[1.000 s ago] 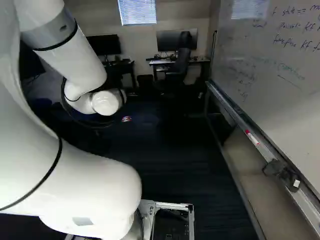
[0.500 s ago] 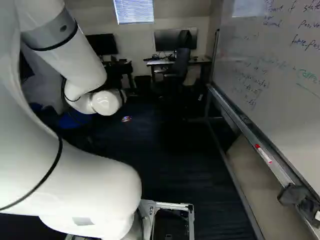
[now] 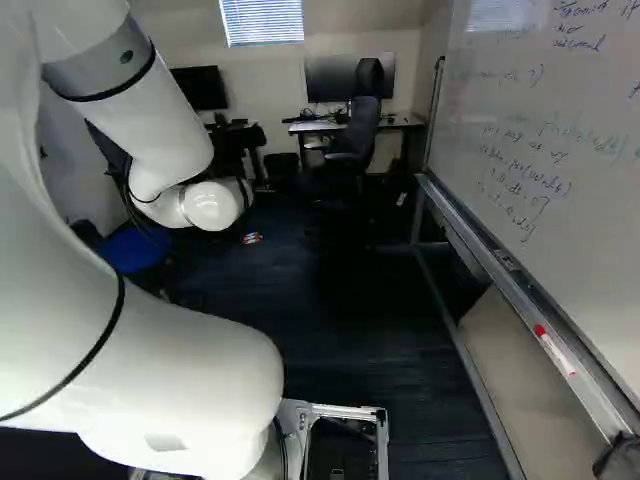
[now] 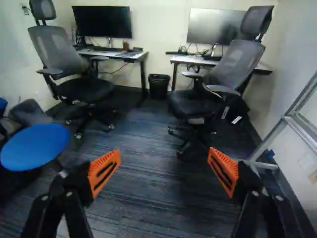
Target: Open the door and move inside
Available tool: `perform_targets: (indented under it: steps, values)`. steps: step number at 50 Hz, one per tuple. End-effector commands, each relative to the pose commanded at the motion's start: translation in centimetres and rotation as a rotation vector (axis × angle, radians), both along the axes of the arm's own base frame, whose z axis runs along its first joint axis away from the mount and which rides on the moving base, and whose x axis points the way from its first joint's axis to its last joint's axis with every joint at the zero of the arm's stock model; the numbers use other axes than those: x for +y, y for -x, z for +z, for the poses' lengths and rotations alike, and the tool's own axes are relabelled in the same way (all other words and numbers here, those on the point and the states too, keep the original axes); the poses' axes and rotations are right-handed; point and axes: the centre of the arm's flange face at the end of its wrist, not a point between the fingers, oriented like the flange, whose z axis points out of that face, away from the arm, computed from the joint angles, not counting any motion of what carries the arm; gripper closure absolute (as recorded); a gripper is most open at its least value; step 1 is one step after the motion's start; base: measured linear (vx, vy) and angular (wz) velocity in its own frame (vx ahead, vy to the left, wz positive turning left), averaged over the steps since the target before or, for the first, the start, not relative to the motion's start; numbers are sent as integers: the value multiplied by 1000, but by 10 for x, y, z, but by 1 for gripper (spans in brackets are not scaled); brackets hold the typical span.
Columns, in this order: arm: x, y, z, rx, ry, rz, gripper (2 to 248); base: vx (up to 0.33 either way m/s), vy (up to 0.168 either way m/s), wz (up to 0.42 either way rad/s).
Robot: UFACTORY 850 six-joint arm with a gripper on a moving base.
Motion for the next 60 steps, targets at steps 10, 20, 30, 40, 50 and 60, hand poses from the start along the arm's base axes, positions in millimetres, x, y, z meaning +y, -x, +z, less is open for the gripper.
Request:
perform_targets:
  steps: [10,20,30,40,50,60]
  values:
    - [0,0,0,0,0,0,3,236,8,-5]
    - [0,-1,0,0,0,0,3,56,3,-3]
    - [0,-1,0,0,0,0,3,-10,-2,-1]
    - [-1,-1,-1,1,0,-3,3,0,0,0]
    - [-5,2,-6,3,-3,-16,3,0,0,0]
    - [-13,8,-15,7,-7,-40,3,0,0,0]
